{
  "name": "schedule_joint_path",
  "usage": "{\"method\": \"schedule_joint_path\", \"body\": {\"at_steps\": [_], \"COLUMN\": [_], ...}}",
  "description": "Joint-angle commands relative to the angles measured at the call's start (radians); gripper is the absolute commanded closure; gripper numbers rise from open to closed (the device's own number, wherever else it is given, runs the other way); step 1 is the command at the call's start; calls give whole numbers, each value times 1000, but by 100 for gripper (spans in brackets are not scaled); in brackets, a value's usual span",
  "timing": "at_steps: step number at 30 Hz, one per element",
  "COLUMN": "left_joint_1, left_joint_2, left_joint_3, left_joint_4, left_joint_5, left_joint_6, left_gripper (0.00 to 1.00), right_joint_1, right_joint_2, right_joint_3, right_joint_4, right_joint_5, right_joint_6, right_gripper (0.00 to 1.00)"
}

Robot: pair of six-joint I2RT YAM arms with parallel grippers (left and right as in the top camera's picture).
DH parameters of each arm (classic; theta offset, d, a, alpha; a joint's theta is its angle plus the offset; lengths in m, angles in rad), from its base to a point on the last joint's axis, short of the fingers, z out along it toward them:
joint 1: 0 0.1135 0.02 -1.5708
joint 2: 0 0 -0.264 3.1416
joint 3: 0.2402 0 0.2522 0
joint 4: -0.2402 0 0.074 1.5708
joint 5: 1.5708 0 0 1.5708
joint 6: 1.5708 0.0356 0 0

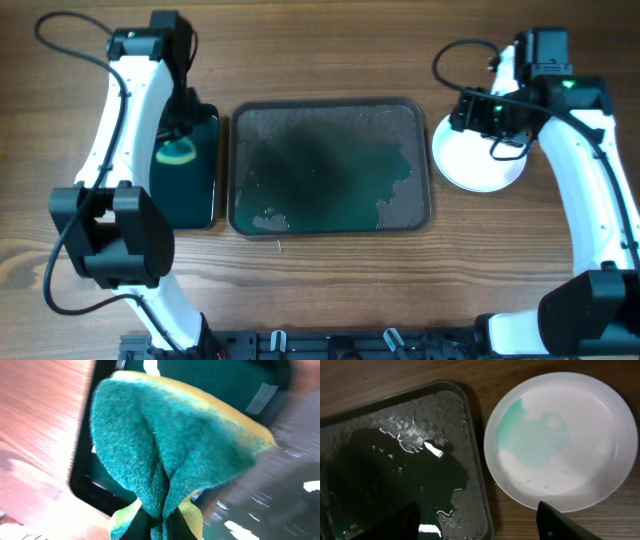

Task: Clean dirty plates on tray and stack at the side
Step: 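Lower the sponge into the black sponge tray and release it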

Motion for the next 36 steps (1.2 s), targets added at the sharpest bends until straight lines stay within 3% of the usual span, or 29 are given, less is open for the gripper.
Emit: {"method": "schedule_joint_path", "body": {"at_steps": [1, 6, 8, 9, 12, 15, 21, 25, 27, 36], "left_joint_1": [66, 80, 70, 64, 43, 27, 4, 4, 5, 5], "left_joint_2": [-17, -17, -18, -21, -41, -98, -346, -359, -357, -357], "left_joint_3": [-173, -363, -364, -361, -330, -257, -169, -169, -169, -169], "left_joint_4": [118, 296, 297, 297, 282, 253, 308, 315, 315, 315], "left_joint_5": [-102, -101, -101, -101, -84, 2, 380, 400, 400, 400], "left_joint_6": [80, 196, 206, 206, 206, 205, 198, 198, 198, 198], "left_gripper": [96, 93, 70, 67, 30, 0, 0, 0, 0, 0], "right_joint_1": [41, 49, 49, 49, 49, 49, 49, 49, 49, 49], "right_joint_2": [13, 13, 13, 13, 13, 12, -89, -250, -333, -510], "right_joint_3": [4, 4, 4, 4, 4, 5, 92, 153, 153, 153], "right_joint_4": [3, 2, 6, 7, 8, 30, -3, -37, -42, -47], "right_joint_5": [18, 27, 27, 27, 27, 26, -21, -34, -27, -23], "right_joint_6": [-23, -24, -25, -32, -47, -50, -132, -173, -173, -182], "right_gripper": [25, 25, 25, 25, 25, 24, 24, 17, 0, 0]}}
